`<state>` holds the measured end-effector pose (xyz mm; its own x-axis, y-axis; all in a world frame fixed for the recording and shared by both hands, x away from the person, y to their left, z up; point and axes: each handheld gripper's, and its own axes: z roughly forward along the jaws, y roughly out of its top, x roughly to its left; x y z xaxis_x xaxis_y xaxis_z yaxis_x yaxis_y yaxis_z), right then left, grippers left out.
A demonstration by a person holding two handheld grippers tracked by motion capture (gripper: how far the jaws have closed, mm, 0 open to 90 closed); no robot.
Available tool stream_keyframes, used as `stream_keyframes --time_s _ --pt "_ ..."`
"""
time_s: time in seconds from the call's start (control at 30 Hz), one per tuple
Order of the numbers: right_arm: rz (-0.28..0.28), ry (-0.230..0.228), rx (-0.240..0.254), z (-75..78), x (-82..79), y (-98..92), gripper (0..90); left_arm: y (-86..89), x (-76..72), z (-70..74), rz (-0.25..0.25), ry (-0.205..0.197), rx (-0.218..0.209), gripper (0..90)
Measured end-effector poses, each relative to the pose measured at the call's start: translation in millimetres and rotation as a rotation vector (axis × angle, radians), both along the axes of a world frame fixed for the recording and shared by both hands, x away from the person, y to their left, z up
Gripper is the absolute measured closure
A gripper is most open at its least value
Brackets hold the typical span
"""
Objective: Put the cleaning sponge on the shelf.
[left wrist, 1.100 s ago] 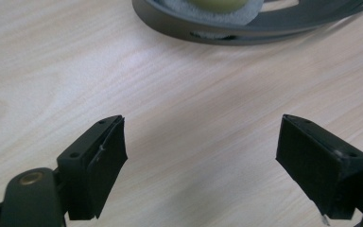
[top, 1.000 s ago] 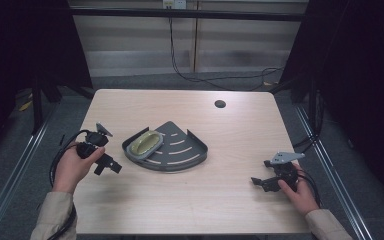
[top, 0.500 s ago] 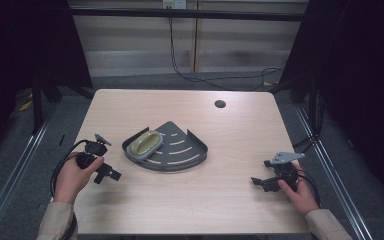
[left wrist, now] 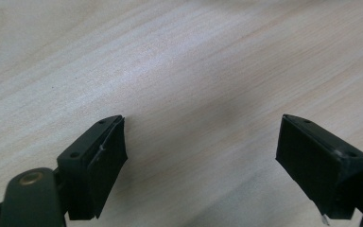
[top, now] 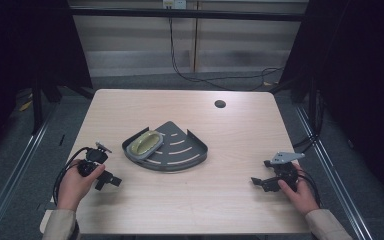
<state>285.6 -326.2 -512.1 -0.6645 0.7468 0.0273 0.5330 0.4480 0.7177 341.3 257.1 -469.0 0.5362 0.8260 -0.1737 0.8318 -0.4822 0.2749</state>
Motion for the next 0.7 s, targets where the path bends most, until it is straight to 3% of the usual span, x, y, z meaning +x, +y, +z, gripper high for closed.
stream_keyframes --time_s 0.37,0.7 --pt "0.000 0.000 0.000 0.0 0.0 0.0 11.1 1.5 -5.3 -5.3 -0.021 -0.044 -0.014 15.7" --pt "-0.001 0.000 0.001 0.0 0.0 0.1 11.1 2.5 -14.5 -12.5 -0.049 -0.160 -0.014 11.0"
